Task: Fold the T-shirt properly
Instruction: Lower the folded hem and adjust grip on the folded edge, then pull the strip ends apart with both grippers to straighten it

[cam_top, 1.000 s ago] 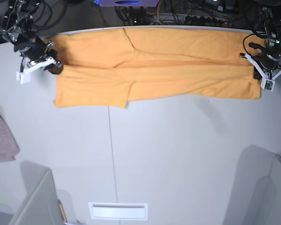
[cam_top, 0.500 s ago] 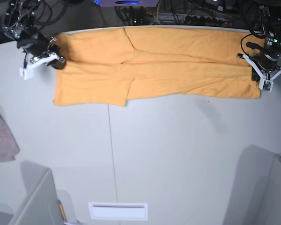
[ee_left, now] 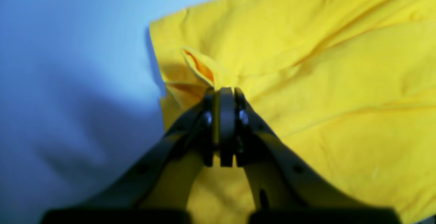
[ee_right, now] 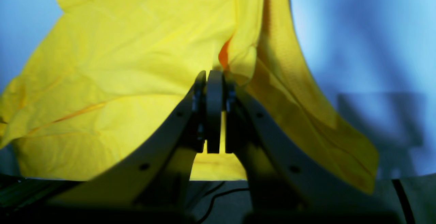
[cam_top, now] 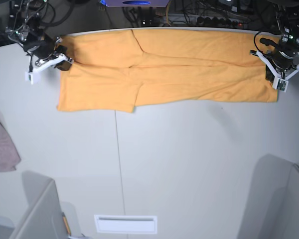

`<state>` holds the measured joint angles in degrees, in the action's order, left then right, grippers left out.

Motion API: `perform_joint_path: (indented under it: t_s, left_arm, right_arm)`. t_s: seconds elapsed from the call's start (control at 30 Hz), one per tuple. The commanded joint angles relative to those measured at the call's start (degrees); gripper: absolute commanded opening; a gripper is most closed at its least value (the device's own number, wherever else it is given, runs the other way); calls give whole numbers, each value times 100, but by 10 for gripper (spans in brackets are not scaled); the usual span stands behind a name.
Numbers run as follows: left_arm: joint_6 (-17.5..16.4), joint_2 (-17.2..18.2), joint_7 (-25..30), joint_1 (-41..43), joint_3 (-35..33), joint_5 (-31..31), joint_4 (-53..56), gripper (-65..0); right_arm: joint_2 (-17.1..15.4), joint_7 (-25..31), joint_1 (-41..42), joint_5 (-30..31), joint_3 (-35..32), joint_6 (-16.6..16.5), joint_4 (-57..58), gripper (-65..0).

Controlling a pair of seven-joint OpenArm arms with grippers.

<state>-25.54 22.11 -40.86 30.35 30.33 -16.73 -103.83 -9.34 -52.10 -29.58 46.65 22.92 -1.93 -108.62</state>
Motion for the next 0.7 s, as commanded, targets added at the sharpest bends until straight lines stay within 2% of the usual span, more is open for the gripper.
perform_joint_path:
  t_s: [0.0,0.3,0.33,0.37,0.43,0.5,0.6,0.67]
  left_arm:
    - [27,79,64,46,66,-19,-100,-650]
    - [27,79,64,11,93,-19,-100,-650]
    - [27,79,64,11,101,-19,-100,-630]
    - [27,79,64,11,119,-19,-109,-569]
    - [27,62,64,3,330,-63,-109,-443]
    - [27,-17,64,-6,567,-72,-153,-332]
    - [27,-281,64,-15,1042,-81,-522,-214]
    - [27,-510,64,-15,1288,-81,-795,-174]
  right_arm:
    - [-55,71,0,34,42,-22,-88,-650]
    - [-55,62,0,34,42,-22,-88,-650]
    - [-63,62,0,34,42,-22,-88,-650]
    - [-81,62,0,16,42,-22,-88,-642]
    - [-99,62,-9,-2,42,-22,-96,-498]
    - [-160,62,-9,-2,42,-22,-114,-428]
    - [-266,98,0,-2,42,-13,-123,-431]
    - [-283,115,9,-19,42,-40,-228,-432]
